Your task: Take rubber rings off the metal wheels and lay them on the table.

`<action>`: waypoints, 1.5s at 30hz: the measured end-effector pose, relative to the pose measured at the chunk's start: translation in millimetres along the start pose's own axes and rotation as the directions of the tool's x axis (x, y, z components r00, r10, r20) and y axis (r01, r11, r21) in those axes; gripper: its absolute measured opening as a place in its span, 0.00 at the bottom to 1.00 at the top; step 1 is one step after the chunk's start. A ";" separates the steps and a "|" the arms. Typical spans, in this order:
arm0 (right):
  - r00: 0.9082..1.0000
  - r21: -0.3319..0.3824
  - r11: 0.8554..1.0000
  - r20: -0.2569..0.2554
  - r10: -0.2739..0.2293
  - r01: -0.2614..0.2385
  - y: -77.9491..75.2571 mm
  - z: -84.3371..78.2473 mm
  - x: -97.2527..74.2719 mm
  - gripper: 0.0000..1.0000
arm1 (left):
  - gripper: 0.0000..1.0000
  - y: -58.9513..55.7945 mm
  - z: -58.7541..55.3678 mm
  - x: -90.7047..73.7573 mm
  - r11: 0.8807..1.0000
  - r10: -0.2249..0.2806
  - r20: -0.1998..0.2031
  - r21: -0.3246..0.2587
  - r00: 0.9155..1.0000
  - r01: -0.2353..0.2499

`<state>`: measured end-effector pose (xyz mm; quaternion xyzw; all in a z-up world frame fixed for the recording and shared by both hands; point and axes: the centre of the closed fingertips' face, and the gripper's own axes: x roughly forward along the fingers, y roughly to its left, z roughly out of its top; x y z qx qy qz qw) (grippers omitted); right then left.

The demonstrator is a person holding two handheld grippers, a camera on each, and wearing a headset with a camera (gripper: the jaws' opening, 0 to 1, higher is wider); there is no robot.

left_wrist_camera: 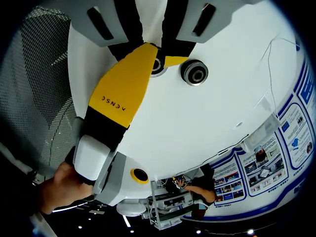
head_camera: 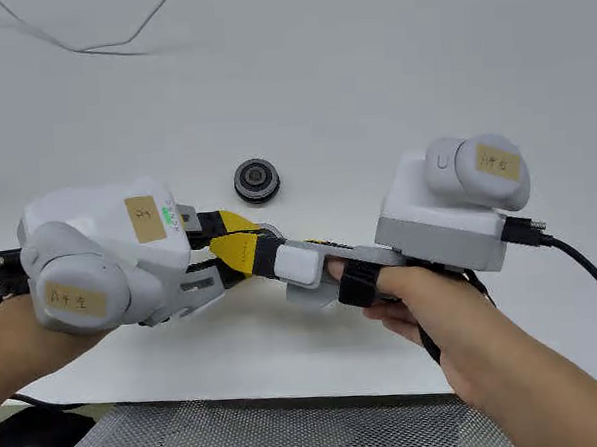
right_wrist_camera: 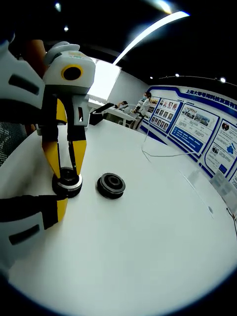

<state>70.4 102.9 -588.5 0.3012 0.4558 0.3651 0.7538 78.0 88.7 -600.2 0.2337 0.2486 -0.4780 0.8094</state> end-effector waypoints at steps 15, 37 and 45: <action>0.999 0.029 0.999 0.021 0.026 -0.027 -3.0 1.9 -4.7 0.48 | 0.13 0.5 -1.8 0.6 1.000 0.000 -0.001 0.000 1.000 0.000; 0.998 0.076 0.996 0.047 0.041 -0.045 -20.7 0.1 -4.4 0.32 | 0.13 2.1 -4.7 1.6 1.000 -0.001 0.002 -0.004 1.000 0.001; 0.996 0.117 0.991 0.063 0.063 -0.070 -20.6 1.9 -6.6 0.29 | 0.13 1.8 -4.5 1.1 1.000 0.000 0.003 -0.007 1.000 0.000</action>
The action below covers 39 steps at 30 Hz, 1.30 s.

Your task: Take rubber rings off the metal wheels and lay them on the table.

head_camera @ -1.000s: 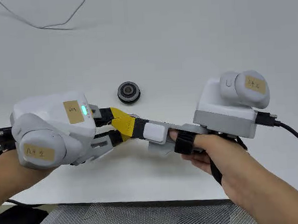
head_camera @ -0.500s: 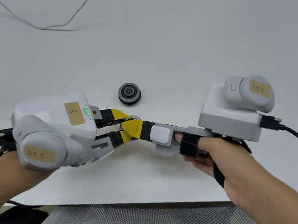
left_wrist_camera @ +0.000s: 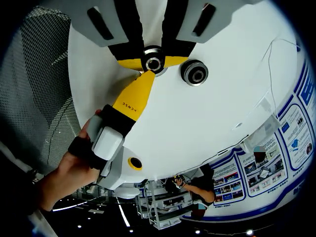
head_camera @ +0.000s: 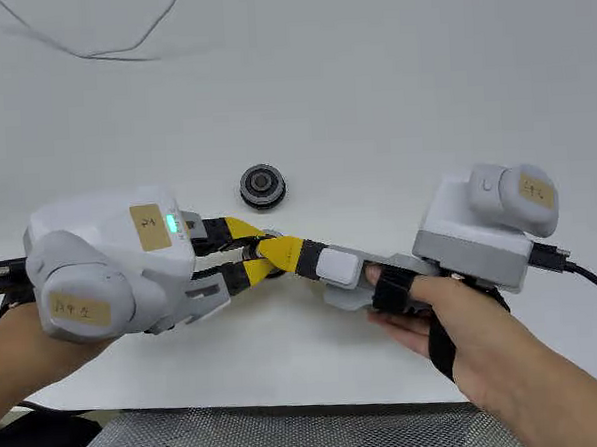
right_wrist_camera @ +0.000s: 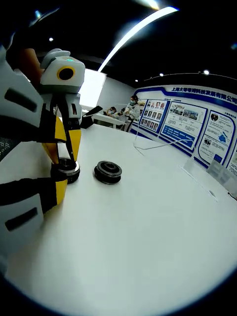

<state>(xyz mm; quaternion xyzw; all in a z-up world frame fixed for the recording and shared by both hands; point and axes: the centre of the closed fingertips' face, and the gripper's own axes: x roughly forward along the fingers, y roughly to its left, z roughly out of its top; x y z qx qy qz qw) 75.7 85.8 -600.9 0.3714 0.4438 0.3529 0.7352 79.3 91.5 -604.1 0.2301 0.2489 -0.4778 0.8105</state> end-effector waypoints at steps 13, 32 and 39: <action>1.000 -0.016 1.000 -0.003 -0.002 0.002 -2.1 -2.9 -4.1 0.22 | 0.13 -0.9 1.0 0.0 1.000 -0.003 -0.001 0.002 1.000 0.003; 0.997 -0.035 0.997 0.001 -0.073 0.073 -14.5 0.8 -3.2 0.05 | 0.13 -0.8 1.0 0.1 1.000 -0.004 0.001 0.002 1.000 0.004; 0.997 -0.023 0.997 -0.009 -0.079 0.079 -14.1 1.8 -3.0 0.04 | 0.13 -0.5 1.0 0.2 1.000 -0.005 -0.001 0.003 1.000 0.005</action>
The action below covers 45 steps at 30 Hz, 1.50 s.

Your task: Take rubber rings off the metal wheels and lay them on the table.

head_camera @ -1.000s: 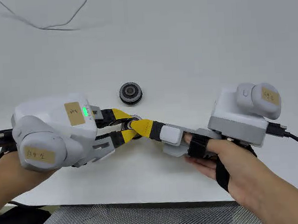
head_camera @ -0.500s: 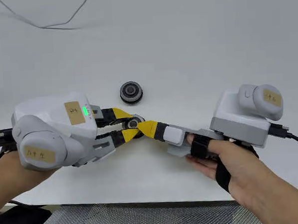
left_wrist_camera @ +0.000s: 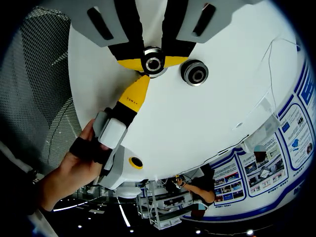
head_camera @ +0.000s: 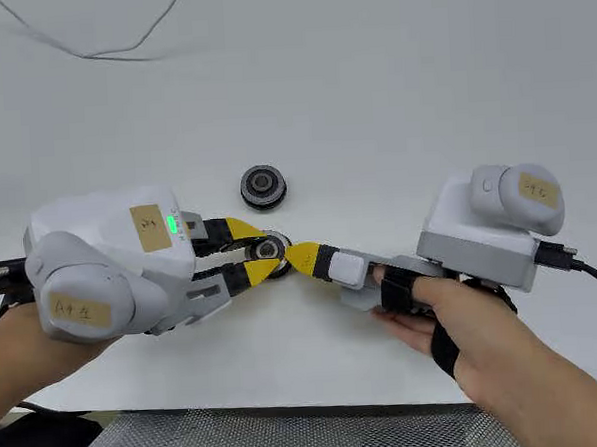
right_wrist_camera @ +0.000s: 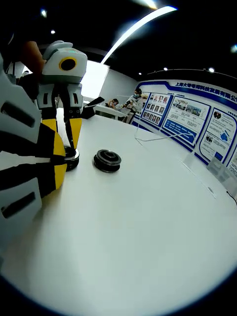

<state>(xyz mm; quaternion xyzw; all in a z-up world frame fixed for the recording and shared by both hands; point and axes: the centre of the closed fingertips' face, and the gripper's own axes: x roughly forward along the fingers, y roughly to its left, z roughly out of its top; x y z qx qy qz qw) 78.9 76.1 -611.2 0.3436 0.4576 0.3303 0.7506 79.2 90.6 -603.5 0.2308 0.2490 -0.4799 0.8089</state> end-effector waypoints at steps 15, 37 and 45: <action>0.999 0.067 0.997 -0.005 -0.036 0.036 3.0 0.7 -2.2 0.01 | 0.13 -0.2 -0.2 0.2 1.000 0.005 -0.017 -0.001 1.000 -0.005; 1.000 0.014 1.000 -0.018 0.003 -0.003 11.7 1.5 2.3 0.00 | 0.13 -0.5 -0.6 0.3 1.000 0.007 -0.007 -0.005 1.000 -0.007; 1.000 -0.018 1.000 -0.024 0.010 -0.011 12.3 1.2 2.8 0.00 | 0.13 -0.6 -0.7 0.0 1.000 0.012 0.004 -0.008 1.000 -0.012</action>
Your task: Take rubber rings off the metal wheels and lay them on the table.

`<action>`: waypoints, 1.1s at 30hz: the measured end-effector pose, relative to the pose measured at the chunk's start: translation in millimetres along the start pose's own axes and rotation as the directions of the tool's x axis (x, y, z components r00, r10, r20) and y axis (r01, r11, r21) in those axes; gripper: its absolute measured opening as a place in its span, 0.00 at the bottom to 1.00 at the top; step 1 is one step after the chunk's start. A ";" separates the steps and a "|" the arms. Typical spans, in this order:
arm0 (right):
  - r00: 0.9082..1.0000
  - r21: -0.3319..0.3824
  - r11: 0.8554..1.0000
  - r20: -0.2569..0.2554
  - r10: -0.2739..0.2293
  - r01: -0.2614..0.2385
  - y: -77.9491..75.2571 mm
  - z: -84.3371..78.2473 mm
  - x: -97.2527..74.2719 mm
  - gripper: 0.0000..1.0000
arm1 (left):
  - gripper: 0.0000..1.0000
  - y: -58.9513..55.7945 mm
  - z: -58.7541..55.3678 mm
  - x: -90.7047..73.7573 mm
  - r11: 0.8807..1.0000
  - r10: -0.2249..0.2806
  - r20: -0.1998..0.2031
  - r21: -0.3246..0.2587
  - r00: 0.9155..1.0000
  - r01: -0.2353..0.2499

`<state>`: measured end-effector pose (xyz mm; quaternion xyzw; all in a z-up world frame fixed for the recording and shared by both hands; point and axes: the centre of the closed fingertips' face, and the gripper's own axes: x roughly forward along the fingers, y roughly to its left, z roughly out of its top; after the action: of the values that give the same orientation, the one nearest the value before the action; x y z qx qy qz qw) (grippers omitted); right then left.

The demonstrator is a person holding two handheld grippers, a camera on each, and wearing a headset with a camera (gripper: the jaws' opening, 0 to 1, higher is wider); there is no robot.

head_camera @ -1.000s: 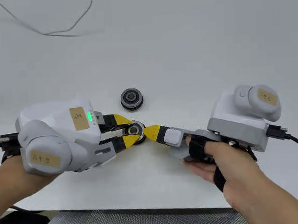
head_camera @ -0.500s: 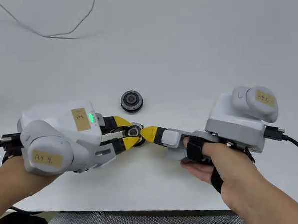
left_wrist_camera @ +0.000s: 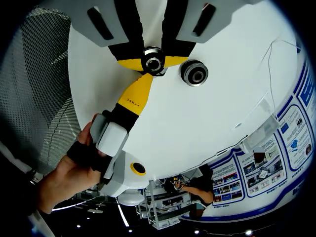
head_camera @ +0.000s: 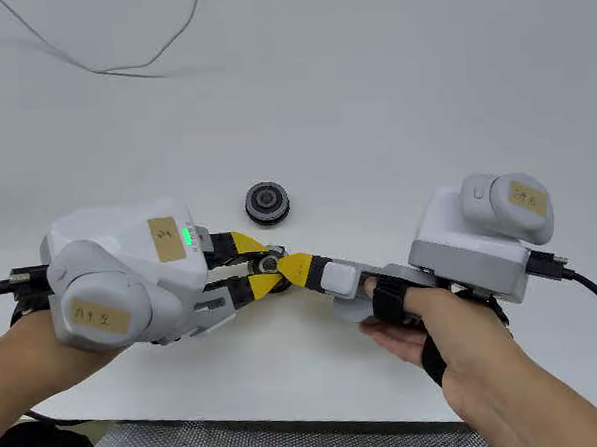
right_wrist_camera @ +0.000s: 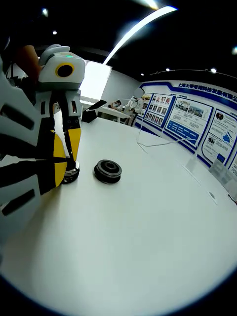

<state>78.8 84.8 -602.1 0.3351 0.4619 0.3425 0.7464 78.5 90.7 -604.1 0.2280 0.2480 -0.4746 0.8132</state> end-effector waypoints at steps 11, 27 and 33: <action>1.000 -0.032 0.999 -0.016 0.020 -0.021 3.8 -2.8 -1.4 0.00 | 0.13 -0.6 -0.4 -0.4 1.000 0.003 0.011 0.002 1.000 -0.003; 0.997 -0.097 0.993 -0.038 0.069 -0.072 10.2 -5.4 -5.4 0.00 | 0.13 -0.4 0.1 -0.7 1.000 0.002 0.019 -0.001 1.000 -0.002; 0.996 -0.110 0.990 -0.042 0.081 -0.086 12.2 -5.8 -6.5 0.00 | 0.13 -0.4 -0.1 -0.7 1.000 0.001 0.022 0.003 1.000 -0.001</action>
<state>68.8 87.1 -591.1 0.3054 0.4415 0.4049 0.7402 77.8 91.0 -603.8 0.2241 0.2382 -0.4769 0.8158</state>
